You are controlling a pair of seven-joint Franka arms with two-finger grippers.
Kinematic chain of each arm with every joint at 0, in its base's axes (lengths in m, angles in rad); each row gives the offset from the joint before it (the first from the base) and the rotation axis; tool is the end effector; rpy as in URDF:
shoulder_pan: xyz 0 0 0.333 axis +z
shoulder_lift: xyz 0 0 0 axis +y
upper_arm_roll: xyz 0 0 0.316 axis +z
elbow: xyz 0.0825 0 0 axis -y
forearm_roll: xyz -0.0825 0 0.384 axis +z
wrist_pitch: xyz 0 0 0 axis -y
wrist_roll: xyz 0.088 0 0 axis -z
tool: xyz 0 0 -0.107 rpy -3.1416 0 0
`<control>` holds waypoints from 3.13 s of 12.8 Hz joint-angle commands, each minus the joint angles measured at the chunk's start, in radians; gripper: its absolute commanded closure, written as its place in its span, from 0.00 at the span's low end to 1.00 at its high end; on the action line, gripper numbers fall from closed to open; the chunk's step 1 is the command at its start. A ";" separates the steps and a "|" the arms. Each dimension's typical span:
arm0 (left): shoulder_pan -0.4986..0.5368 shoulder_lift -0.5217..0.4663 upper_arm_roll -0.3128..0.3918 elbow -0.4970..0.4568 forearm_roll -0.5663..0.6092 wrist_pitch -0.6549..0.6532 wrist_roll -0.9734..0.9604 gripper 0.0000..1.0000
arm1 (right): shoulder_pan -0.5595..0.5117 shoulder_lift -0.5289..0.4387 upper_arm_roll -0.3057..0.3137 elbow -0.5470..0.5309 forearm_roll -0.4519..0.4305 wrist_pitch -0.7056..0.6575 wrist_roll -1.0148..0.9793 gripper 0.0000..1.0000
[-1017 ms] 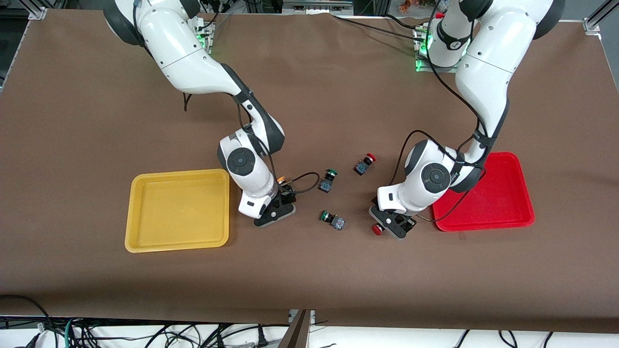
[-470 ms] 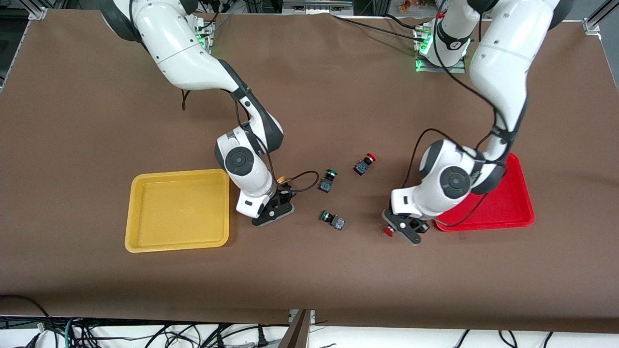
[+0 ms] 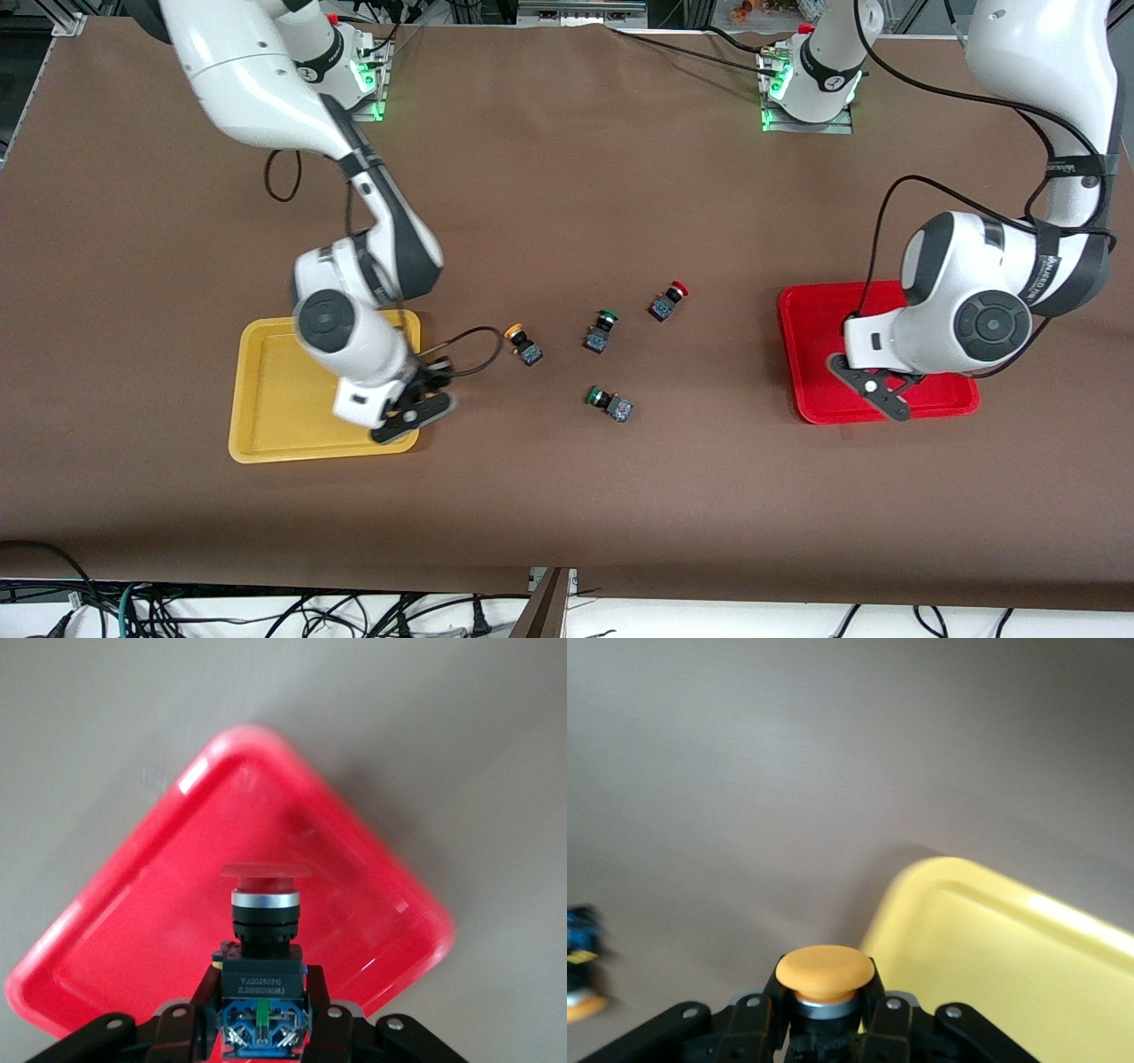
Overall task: Place red and yellow buttons in trays
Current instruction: 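Place the yellow button in the yellow tray while the left gripper places red, then grasp another yellow button with the right gripper while the left gripper grasps red, then place the yellow button in the yellow tray while the left gripper places red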
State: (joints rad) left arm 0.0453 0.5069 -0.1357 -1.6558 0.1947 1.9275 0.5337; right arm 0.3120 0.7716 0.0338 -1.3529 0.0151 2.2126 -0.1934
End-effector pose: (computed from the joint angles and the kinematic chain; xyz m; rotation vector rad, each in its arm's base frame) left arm 0.6508 -0.0365 0.3017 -2.8769 1.0566 0.3789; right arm 0.7041 0.2482 0.2716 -2.9924 -0.7962 -0.1325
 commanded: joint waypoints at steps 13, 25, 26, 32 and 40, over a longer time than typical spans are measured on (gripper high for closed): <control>0.067 -0.053 -0.342 -0.188 -0.029 0.149 -0.392 0.00 | 0.026 -0.026 0.095 0.008 0.048 -0.154 0.159 0.01; -0.078 0.087 -0.380 -0.447 0.005 0.783 -0.529 0.42 | 0.243 0.037 0.072 -0.205 0.026 0.269 0.325 0.18; -0.071 0.091 -0.380 -0.447 0.009 0.782 -0.529 0.77 | 0.243 0.037 0.066 -0.227 0.023 0.292 0.319 0.29; -0.006 -0.029 -0.377 -0.403 0.009 0.582 -0.534 1.00 | 0.223 -0.027 0.026 -0.223 0.023 0.195 0.281 0.91; 0.384 -0.062 -0.372 -0.144 0.182 -0.006 -0.034 1.00 | -0.063 -0.114 -0.014 -0.251 0.040 0.055 -0.169 0.72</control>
State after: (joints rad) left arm 0.3202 0.3772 -0.4946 -1.8128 0.3101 1.9015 0.3750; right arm 0.2900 0.6671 0.0004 -1.5639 0.0437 2.2657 -0.3185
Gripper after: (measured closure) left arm 0.581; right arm 0.670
